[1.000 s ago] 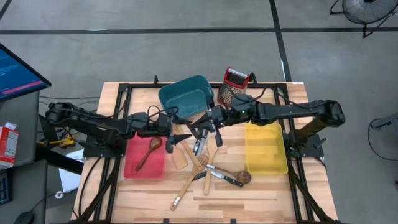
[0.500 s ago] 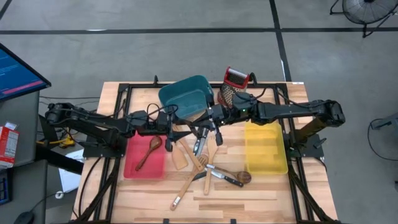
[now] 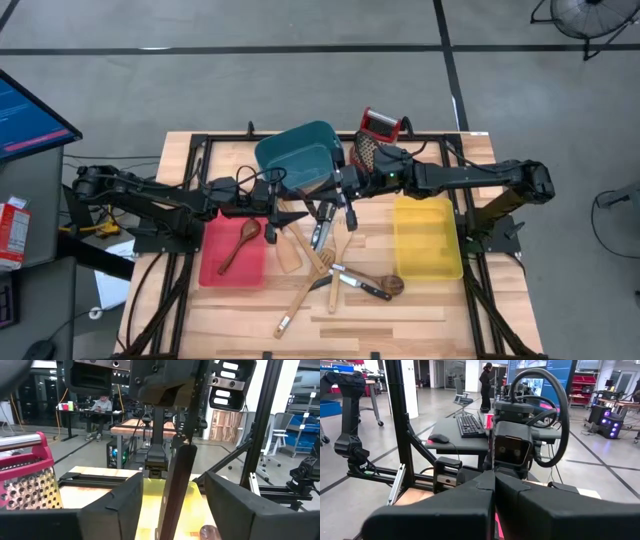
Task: Pick & Place Kitchen Items
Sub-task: Put the black table knife into the blue bin
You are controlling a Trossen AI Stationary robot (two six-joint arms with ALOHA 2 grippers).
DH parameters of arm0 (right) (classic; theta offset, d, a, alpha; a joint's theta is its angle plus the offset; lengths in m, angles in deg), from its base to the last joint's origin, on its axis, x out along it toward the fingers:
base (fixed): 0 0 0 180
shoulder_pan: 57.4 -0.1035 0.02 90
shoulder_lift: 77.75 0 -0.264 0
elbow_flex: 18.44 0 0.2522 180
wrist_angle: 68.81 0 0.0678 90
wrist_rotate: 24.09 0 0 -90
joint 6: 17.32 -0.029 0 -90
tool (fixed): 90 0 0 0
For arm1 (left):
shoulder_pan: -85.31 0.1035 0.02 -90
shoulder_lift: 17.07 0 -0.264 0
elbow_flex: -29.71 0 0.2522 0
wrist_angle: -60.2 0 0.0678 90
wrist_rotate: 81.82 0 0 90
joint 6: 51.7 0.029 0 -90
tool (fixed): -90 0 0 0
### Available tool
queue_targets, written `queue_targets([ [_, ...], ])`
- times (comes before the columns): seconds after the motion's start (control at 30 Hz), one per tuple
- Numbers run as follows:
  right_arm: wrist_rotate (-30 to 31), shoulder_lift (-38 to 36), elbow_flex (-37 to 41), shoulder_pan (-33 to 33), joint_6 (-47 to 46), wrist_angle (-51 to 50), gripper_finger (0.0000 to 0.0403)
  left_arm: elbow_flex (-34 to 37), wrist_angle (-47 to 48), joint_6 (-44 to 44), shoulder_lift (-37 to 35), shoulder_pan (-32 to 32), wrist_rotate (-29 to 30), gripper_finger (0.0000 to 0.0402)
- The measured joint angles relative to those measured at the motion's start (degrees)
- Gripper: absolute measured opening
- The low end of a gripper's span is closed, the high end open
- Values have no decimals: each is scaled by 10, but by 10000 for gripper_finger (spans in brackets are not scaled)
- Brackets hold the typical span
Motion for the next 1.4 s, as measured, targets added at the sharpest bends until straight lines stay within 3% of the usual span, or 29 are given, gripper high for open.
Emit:
queue_targets([
  [0.2, 0, 0, 0, 0, 2, 13, 2, 0, 0, 0, 0, 0, 3, 222],
  [1.13, 0, 0, 0, 16, 4, 44, 2, 0, -13, 4, 0, 14, 0, 217],
  [1.23, 0, 0, 0, 16, 4, 44, 2, 0, -13, 4, 0, 19, 1, 199],
  [1.4, 0, 0, 0, 15, 4, 44, 2, 0, -14, 3, 0, 27, -10, 134],
])
